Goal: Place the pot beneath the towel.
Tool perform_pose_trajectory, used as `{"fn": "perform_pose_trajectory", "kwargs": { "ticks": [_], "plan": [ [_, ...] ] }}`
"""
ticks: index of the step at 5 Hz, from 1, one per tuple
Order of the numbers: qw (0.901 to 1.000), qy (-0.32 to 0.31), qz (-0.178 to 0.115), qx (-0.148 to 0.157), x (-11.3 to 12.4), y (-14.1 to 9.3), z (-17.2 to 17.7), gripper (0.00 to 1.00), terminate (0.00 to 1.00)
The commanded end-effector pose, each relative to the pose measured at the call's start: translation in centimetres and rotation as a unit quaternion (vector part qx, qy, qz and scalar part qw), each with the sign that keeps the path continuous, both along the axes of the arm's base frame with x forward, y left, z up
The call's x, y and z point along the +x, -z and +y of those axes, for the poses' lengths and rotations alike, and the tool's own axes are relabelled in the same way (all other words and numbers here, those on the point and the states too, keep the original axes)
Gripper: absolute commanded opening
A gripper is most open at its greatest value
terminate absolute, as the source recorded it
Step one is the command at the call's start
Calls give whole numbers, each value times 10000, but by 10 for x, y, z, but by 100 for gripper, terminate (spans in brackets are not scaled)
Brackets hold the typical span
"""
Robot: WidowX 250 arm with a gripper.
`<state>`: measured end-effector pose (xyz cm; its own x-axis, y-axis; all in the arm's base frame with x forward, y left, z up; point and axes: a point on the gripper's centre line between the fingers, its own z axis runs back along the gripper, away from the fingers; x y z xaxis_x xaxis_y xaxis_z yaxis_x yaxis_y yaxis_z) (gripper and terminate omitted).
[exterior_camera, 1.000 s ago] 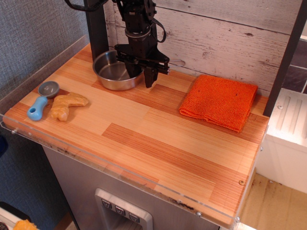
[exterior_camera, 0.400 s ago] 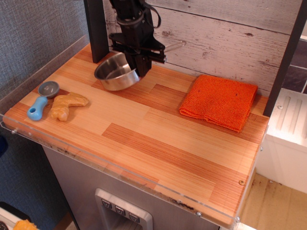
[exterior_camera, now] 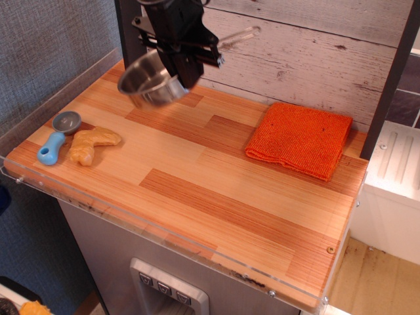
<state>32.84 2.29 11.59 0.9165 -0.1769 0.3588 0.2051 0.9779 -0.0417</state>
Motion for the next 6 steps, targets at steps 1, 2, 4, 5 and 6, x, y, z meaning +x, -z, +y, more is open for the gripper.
{"fn": "perform_pose_trajectory", "kwargs": {
  "ticks": [1, 2, 4, 5, 6],
  "plan": [
    [9981, 451, 375, 173, -28, 21, -48, 0, 0],
    [9970, 478, 563, 245, -29, 31, -50, 0, 0],
    [9966, 306, 721, 258, -48, 27, -42, 0, 0],
    [9955, 541, 731, 265, -52, 26, -59, 0, 0],
    [9939, 600, 878, 275, -58, 35, -73, 0, 0]
  ]
}}
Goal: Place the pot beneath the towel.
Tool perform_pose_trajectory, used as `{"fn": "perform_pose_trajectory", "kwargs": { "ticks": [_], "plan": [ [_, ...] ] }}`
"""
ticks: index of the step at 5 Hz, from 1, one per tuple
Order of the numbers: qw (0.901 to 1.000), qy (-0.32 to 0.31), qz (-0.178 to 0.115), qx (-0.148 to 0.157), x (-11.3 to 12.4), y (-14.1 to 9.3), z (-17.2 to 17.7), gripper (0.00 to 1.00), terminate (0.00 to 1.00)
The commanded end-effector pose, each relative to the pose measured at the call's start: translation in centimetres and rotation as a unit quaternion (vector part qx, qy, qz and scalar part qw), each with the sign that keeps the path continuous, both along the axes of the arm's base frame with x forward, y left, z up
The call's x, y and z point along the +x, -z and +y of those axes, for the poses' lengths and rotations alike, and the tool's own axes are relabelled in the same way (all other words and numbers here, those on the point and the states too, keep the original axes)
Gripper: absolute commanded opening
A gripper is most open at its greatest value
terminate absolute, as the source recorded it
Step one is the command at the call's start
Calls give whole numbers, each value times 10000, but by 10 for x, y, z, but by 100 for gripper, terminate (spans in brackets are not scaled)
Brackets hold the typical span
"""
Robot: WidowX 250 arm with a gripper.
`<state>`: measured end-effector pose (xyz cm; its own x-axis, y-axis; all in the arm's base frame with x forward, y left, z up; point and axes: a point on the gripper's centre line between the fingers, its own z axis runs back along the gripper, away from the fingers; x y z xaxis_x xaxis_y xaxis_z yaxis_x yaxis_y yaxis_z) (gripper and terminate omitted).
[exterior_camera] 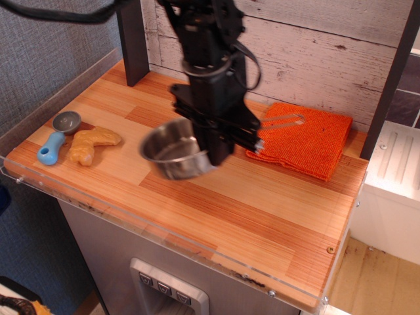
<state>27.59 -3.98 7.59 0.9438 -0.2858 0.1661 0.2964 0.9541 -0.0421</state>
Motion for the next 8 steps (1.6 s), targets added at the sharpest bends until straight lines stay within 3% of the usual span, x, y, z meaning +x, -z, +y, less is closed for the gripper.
{"fn": "perform_pose_trajectory", "kwargs": {
  "ticks": [1, 3, 4, 6, 8],
  "plan": [
    [9995, 240, 174, 93, -9, 17, -22, 0, 0],
    [9984, 385, 287, 282, -17, 27, -38, 0, 0],
    [9981, 397, 341, 320, -19, 28, -38, 100, 0],
    [9981, 450, 199, 371, -19, 13, -42, 100, 0],
    [9968, -611, -107, 505, -15, -31, 9, 100, 0]
  ]
}}
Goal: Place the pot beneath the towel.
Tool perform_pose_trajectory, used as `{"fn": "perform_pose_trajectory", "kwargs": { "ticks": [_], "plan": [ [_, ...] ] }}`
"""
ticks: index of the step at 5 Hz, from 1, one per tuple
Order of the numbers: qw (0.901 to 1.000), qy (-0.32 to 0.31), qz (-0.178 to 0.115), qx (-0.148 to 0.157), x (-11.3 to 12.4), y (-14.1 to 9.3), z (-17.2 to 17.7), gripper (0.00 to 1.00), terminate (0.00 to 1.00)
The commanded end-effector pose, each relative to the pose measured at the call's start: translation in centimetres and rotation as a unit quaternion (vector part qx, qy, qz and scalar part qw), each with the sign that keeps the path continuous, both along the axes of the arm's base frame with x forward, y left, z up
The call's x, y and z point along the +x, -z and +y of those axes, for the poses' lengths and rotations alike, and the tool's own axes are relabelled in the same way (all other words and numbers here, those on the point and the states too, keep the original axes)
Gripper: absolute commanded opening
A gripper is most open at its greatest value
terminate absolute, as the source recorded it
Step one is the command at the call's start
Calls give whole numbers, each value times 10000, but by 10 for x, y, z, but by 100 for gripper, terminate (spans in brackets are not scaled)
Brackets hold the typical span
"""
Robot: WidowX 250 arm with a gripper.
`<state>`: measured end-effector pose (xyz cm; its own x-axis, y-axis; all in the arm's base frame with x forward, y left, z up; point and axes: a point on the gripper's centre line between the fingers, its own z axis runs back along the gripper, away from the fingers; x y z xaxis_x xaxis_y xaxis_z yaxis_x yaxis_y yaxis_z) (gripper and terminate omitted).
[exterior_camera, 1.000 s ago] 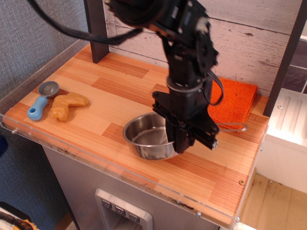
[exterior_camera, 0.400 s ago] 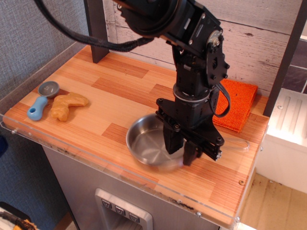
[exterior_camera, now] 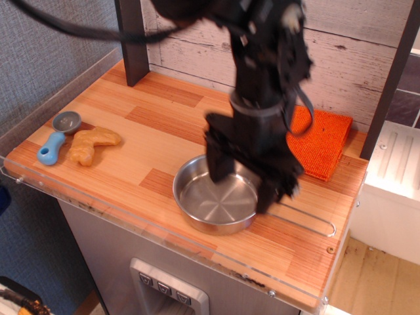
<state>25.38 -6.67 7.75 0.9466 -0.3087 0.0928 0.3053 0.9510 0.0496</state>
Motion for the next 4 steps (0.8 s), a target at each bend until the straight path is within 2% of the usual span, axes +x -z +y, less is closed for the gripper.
{"fn": "perform_pose_trajectory", "kwargs": {
  "ticks": [1, 2, 3, 4],
  "plan": [
    [9924, -1185, -285, -148, 6, -30, 63, 100, 0],
    [9914, -1182, -77, -559, 4, -23, 75, 100, 0],
    [9914, -1182, -77, -559, 4, -23, 75, 100, 0],
    [9914, -1182, -77, -559, 4, -23, 75, 100, 100]
  ]
}}
